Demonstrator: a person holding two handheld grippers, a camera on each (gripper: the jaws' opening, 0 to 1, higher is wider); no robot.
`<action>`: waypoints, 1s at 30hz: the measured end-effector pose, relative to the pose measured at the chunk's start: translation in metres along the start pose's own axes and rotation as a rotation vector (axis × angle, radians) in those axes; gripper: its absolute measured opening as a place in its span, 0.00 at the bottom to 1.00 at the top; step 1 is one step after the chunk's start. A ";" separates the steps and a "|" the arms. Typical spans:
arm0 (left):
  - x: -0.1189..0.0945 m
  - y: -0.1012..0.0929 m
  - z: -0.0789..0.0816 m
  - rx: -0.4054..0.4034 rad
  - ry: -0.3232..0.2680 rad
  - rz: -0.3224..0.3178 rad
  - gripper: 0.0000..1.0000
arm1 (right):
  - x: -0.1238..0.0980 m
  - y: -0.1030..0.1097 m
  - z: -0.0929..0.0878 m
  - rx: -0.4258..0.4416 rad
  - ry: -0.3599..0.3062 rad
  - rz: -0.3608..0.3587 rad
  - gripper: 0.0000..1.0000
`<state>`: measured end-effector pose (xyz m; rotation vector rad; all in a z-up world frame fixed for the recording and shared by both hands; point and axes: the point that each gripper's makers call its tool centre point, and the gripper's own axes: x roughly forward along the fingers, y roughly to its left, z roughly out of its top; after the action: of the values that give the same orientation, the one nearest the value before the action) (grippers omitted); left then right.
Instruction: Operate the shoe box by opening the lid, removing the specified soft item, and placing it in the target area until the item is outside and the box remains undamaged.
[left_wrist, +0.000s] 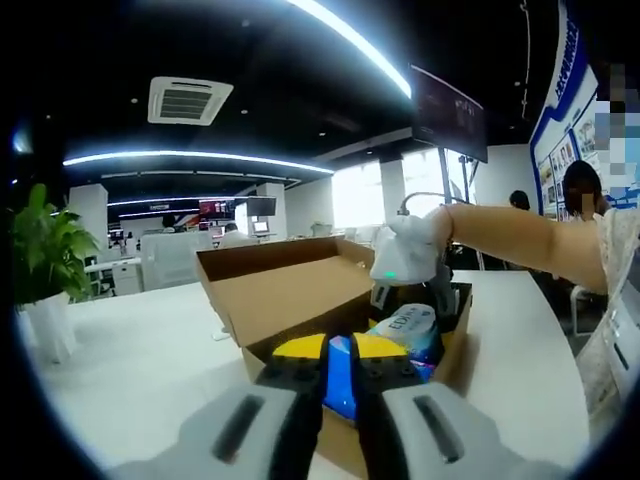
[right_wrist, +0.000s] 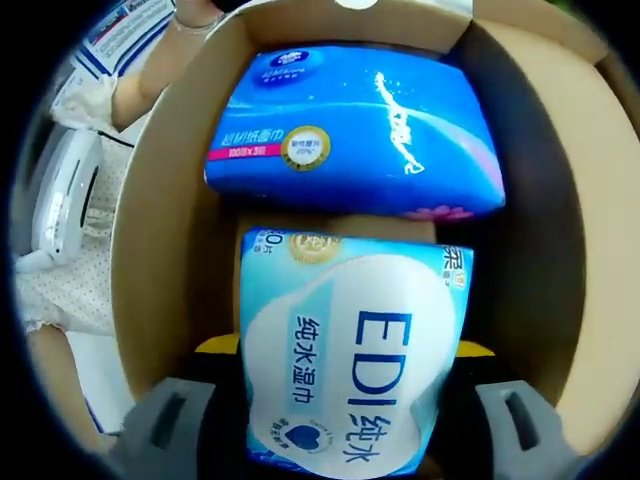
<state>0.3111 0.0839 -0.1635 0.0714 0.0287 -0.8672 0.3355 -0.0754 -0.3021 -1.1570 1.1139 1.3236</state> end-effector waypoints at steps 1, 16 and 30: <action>0.000 0.000 0.001 -0.002 -0.002 -0.002 0.08 | 0.000 0.001 0.000 0.000 -0.001 -0.001 0.80; -0.024 -0.012 0.008 -0.010 0.037 -0.127 0.17 | 0.004 0.010 -0.001 0.006 0.011 -0.006 0.80; -0.038 -0.020 -0.031 0.025 0.268 -0.205 0.27 | 0.002 0.002 -0.001 0.008 0.005 -0.007 0.80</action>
<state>0.2715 0.1023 -0.1932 0.2101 0.2798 -1.0585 0.3337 -0.0764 -0.3041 -1.1580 1.1166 1.3107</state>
